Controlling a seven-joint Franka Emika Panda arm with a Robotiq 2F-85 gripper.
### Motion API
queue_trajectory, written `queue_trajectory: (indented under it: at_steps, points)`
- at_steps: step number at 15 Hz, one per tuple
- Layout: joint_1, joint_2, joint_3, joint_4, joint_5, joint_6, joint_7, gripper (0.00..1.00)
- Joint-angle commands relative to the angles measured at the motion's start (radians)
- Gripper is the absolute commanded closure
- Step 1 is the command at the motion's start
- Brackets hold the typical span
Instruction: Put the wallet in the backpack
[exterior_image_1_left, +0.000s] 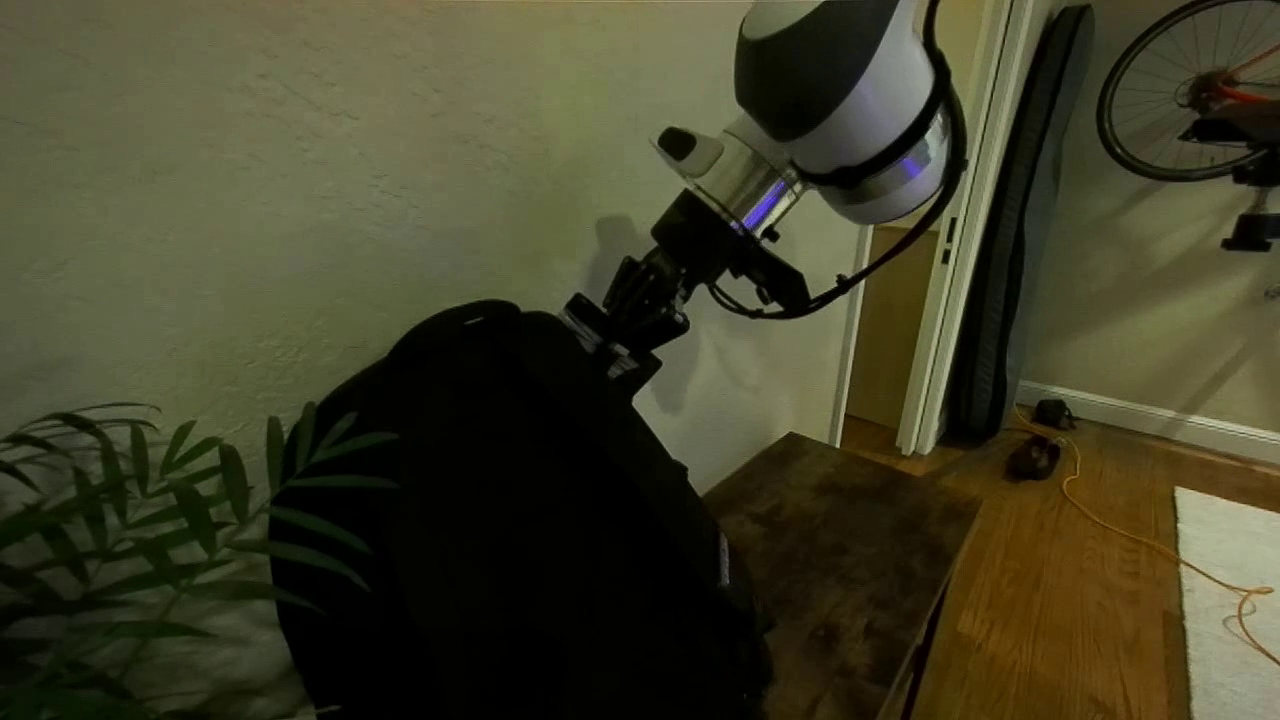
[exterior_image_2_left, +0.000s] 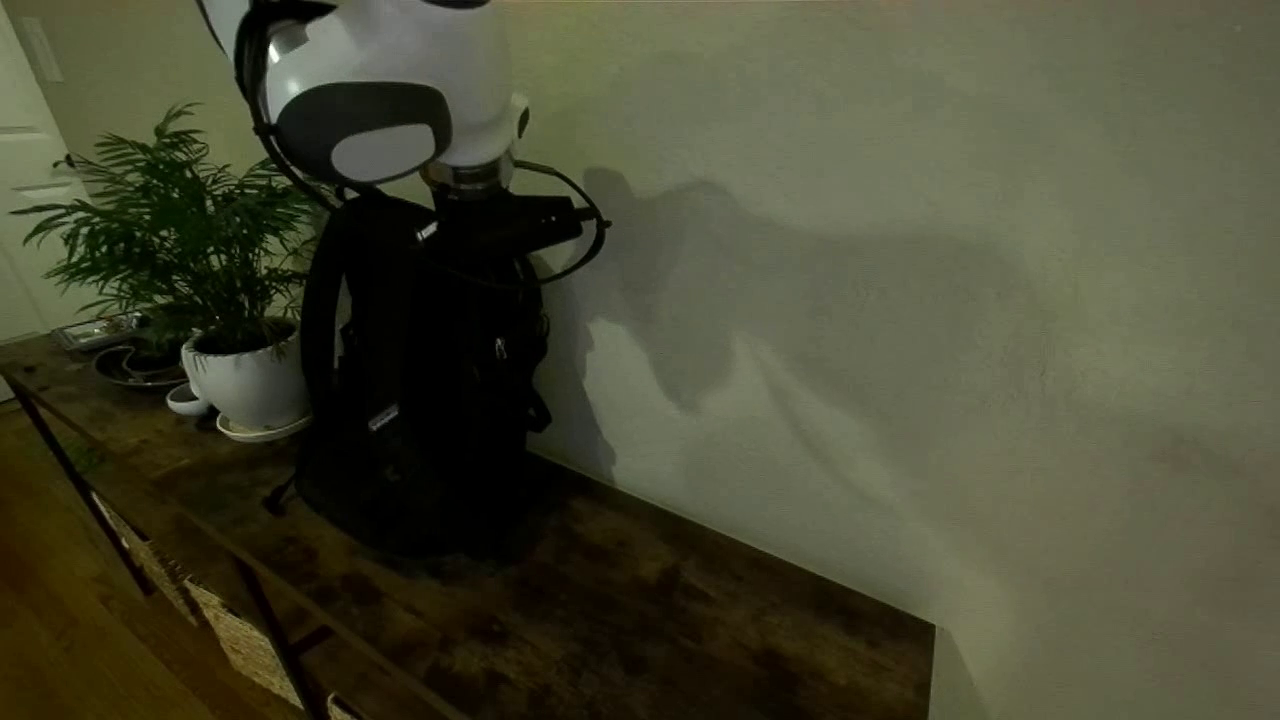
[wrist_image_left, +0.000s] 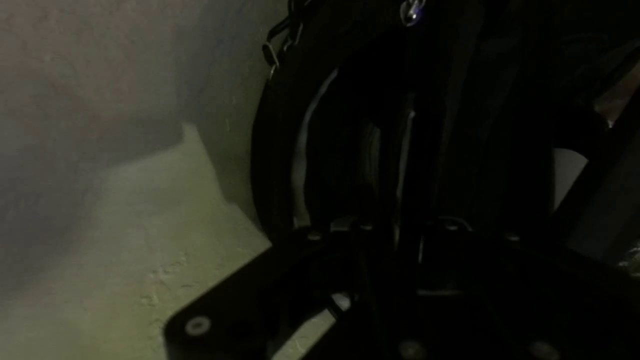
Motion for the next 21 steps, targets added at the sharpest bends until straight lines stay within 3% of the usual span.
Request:
queue_trajectory:
  at_steps: [1,4,12,13,14,21]
  points:
    - [-0.089,0.082,0.102,0.025,0.014,-0.024,-0.091,0.95]
    - [-0.12,0.137,0.135,0.041,-0.015,-0.045,-0.096,0.95]
    - [-0.041,0.217,0.1,0.045,-0.156,-0.036,-0.065,0.95]
    - [-0.032,0.216,0.097,0.04,-0.173,-0.028,-0.061,0.68]
    - [-0.028,0.215,0.096,0.037,-0.186,-0.024,-0.06,0.56]
    - [-0.124,0.154,0.167,0.009,-0.156,-0.057,-0.004,0.12]
